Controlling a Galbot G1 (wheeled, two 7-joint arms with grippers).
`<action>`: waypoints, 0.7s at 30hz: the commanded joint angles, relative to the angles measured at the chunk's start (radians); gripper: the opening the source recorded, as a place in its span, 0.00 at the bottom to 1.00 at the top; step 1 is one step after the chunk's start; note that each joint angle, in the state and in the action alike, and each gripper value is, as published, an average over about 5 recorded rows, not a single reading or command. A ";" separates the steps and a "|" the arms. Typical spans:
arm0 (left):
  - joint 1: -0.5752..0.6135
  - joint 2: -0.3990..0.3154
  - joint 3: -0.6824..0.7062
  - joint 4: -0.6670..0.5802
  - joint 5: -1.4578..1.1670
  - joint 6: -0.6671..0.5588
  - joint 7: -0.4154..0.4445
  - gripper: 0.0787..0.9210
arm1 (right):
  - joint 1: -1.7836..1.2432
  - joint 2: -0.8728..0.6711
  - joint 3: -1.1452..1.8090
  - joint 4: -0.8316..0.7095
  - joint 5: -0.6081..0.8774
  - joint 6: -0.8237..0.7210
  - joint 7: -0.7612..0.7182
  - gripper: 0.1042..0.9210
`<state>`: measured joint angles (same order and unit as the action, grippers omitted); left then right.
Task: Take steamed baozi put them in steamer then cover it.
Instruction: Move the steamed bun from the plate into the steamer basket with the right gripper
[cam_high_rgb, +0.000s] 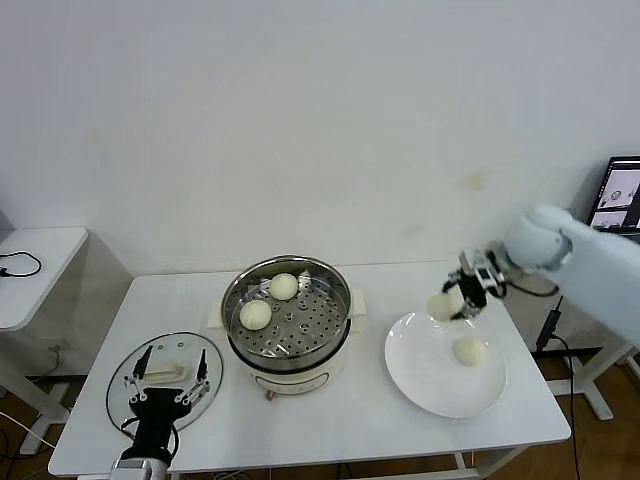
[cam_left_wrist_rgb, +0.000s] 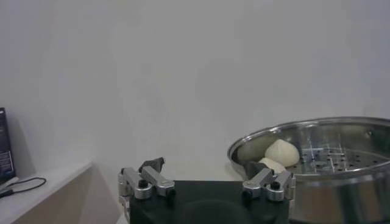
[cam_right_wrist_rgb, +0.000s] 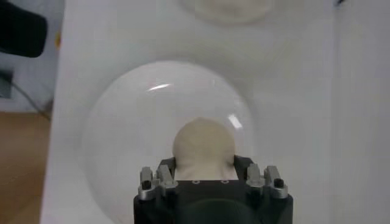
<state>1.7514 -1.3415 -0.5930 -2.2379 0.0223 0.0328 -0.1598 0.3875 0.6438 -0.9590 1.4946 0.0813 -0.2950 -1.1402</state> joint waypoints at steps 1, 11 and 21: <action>0.003 -0.001 -0.006 0.003 0.000 -0.001 -0.002 0.88 | 0.271 0.195 -0.150 -0.018 0.104 -0.001 0.007 0.61; 0.025 -0.015 -0.039 -0.008 0.006 -0.003 -0.004 0.88 | 0.233 0.452 -0.186 -0.029 0.136 0.033 0.072 0.61; 0.039 -0.035 -0.065 -0.027 0.006 -0.005 0.000 0.88 | 0.159 0.622 -0.254 -0.078 0.025 0.240 0.127 0.61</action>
<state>1.7890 -1.3746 -0.6505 -2.2611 0.0290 0.0278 -0.1606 0.5472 1.1094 -1.1606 1.4386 0.1520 -0.1713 -1.0460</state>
